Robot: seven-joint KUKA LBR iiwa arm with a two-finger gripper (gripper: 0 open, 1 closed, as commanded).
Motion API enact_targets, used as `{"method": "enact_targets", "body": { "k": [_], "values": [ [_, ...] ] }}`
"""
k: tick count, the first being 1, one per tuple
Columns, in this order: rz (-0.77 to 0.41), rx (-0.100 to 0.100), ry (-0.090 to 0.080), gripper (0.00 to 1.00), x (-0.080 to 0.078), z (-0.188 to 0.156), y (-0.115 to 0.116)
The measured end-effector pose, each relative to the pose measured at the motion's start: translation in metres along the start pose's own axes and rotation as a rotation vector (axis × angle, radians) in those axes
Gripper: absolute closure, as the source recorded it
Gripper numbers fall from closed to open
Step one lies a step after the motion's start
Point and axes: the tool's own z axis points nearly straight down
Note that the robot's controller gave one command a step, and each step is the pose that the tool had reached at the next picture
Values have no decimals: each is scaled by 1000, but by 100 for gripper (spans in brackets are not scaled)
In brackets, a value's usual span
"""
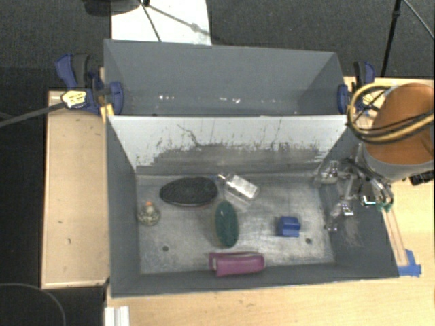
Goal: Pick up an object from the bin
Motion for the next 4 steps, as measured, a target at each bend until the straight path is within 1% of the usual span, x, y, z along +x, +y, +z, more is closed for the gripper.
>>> {"method": "enact_targets", "body": {
  "k": [1,2,3,4],
  "values": [
    [-200,3,-13,0,29,70,19],
    [-413,5,-12,0,31,68,53],
    [-416,6,-18,100,30,67,54],
    [-374,4,-16,100,34,-99,78]
  ]
}}
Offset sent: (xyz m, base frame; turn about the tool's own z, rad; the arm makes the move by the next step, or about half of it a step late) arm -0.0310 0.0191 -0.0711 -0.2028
